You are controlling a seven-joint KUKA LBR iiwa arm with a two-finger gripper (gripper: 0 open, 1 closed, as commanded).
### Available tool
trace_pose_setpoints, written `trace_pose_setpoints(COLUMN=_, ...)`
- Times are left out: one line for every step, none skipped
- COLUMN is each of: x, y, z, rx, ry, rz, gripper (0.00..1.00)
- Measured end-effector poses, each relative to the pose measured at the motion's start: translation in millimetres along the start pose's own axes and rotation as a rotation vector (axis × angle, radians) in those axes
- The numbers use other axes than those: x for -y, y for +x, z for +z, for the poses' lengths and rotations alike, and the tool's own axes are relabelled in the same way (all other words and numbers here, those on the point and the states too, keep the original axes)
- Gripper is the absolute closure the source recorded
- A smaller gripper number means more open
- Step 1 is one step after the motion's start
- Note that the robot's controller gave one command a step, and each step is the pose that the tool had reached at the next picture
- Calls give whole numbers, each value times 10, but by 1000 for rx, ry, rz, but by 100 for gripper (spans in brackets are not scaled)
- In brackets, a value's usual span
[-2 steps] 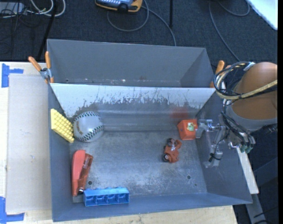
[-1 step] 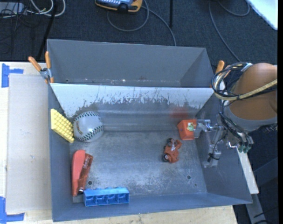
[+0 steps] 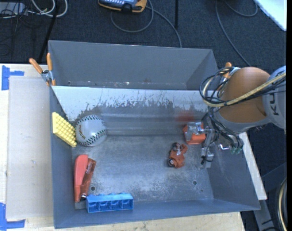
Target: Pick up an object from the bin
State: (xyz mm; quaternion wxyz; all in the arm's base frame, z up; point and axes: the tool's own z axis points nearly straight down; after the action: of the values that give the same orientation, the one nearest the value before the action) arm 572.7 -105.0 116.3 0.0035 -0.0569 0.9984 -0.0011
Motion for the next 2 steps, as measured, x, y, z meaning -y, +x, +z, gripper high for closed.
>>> trace_pose_setpoints(x=-348, y=-121, z=371, rx=-8, ry=-4, rz=-74, gripper=0)
trace_pose_setpoints(x=-326, y=-444, z=429, rx=7, ry=0, rz=40, gripper=100)
